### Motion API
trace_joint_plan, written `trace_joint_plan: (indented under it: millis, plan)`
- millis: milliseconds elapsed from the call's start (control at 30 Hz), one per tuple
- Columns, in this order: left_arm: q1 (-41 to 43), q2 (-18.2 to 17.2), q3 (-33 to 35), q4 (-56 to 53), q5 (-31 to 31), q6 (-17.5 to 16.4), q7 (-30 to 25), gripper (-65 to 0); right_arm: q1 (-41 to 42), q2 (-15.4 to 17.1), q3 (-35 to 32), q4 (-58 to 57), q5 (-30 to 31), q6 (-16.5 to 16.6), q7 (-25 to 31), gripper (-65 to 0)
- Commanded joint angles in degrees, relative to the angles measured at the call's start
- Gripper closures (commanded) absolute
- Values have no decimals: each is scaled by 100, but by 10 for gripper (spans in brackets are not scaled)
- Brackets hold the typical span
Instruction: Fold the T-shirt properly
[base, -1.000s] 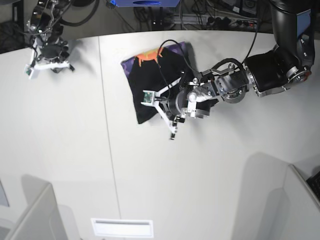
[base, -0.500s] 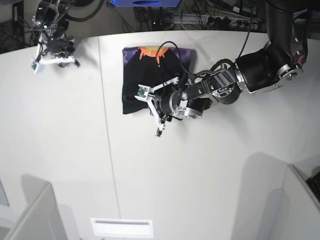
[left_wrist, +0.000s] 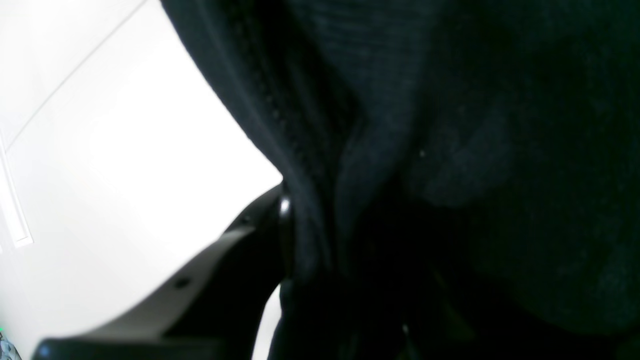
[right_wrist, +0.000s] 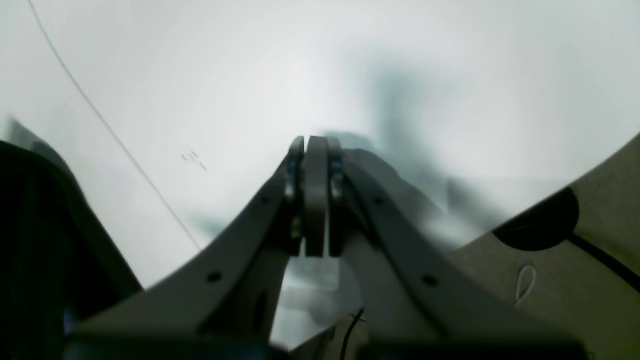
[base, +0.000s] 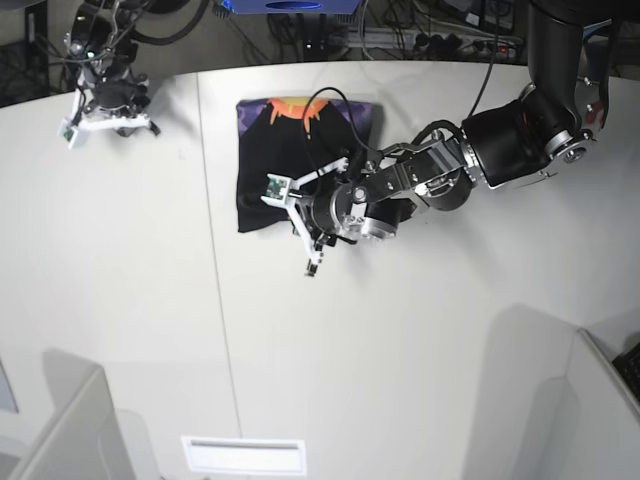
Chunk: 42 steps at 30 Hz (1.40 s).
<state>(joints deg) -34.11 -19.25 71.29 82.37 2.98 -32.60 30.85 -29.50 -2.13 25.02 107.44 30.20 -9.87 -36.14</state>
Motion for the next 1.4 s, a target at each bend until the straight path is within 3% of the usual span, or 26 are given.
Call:
trace_joint_plan:
  millis: [0,100,133,367,433,500,633,800,900,1000,1033,1100,1267,1367]
  plan:
    - [-128,-14,-56,67,23,20,14,0,-9,24,26,118,27,33,102,0]
    - [-251,-14,-56,67,-4,20,14,0,0,24,26,118,27,33,102,0]
    - [-277,-14,-56,67,-4,20,14,-33,0,24,26,118,27,33,102,0]
    - [-409,-14,-65,234,5,20,23,-482,-9,24,26,109,27,33,102,0]
    - [-471,-14,-109,330,14,20,23,-559,-9,24,26,109,27,33,102,0]
    - [-462,-14,-311,445,-13,20,23,-596,-9,15,26,109,27,33,102,0]
    - [-462,4,-1023,770,-13,20,23,-578,-35,15,26,109,27,33,102,0]
    - [-216,-5,-2447,1341,-21,20,23,-497,-26,24,26,109,27,33,102,0]
    - [145,-5,-3423,1816,-21,20,23,-342,-9,24,17,109,27,33,102,0]
    - [699,-5,-4311,2343,-21,20,23,-43,-9,50,17,109,18,33,120,0]
    - [901,-5,-4557,2493,-21,20,14,0,-17,68,17,109,18,33,120,0]
    - [1367,-5,-5137,2774,-65,20,-13,0,-35,77,17,109,9,235,128,0]
    - [2246,-23,-6834,3012,-1024,20,-224,0,-79,77,70,118,-17,1607,260,0]
    - [2747,-199,-7485,2950,-1129,20,-988,0,-308,86,61,118,-17,1756,744,0]
